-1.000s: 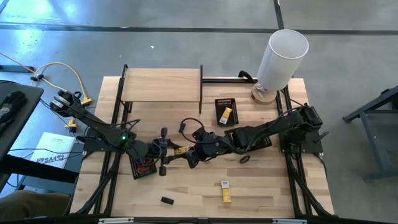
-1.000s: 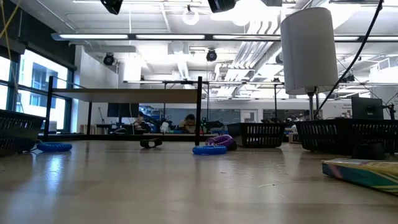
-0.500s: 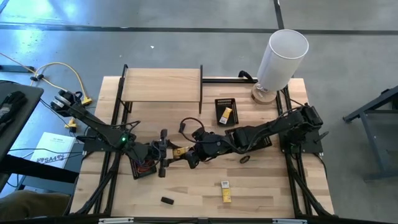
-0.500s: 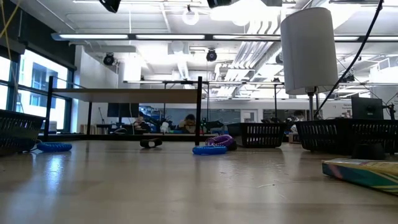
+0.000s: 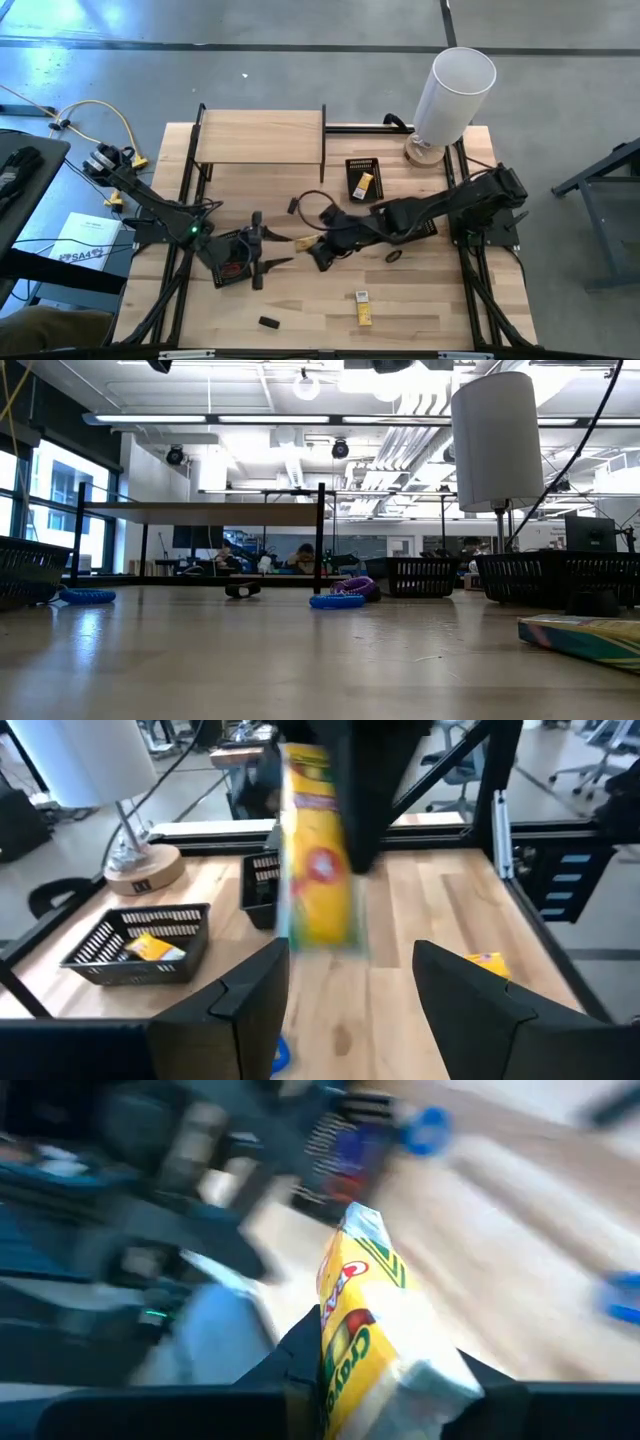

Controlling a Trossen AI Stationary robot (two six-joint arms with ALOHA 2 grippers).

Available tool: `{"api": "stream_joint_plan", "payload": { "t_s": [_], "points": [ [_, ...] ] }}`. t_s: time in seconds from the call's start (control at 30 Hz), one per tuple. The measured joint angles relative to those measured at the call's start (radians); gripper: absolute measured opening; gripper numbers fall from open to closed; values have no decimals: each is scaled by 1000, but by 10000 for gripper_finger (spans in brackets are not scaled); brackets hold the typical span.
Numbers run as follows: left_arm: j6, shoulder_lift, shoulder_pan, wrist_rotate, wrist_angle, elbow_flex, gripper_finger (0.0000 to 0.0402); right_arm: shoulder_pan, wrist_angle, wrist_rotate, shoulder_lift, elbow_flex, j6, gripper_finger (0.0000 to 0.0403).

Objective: Pick & Place Office Desk Supplies
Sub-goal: Put the crayon box into the top black bin

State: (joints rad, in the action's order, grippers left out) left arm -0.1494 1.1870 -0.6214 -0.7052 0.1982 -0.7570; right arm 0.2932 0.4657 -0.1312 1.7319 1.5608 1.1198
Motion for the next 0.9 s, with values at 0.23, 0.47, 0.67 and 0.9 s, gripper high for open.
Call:
{"api": "stream_joint_plan", "payload": {
  "t_s": [0.23,0.47,0.67,0.9],
  "points": [
    [-113,0,-46,1,0,0,207,-7,407,-152,-99,1,52,58],
    [-223,0,-82,1,0,-2,207,-58,774,-306,-122,-3,133,60],
    [-228,0,-112,2,-4,-2,207,-169,720,-346,-75,-74,52,59],
    [-326,0,-138,2,-56,-2,207,-292,504,-327,-62,-226,-55,60]
  ]
}}
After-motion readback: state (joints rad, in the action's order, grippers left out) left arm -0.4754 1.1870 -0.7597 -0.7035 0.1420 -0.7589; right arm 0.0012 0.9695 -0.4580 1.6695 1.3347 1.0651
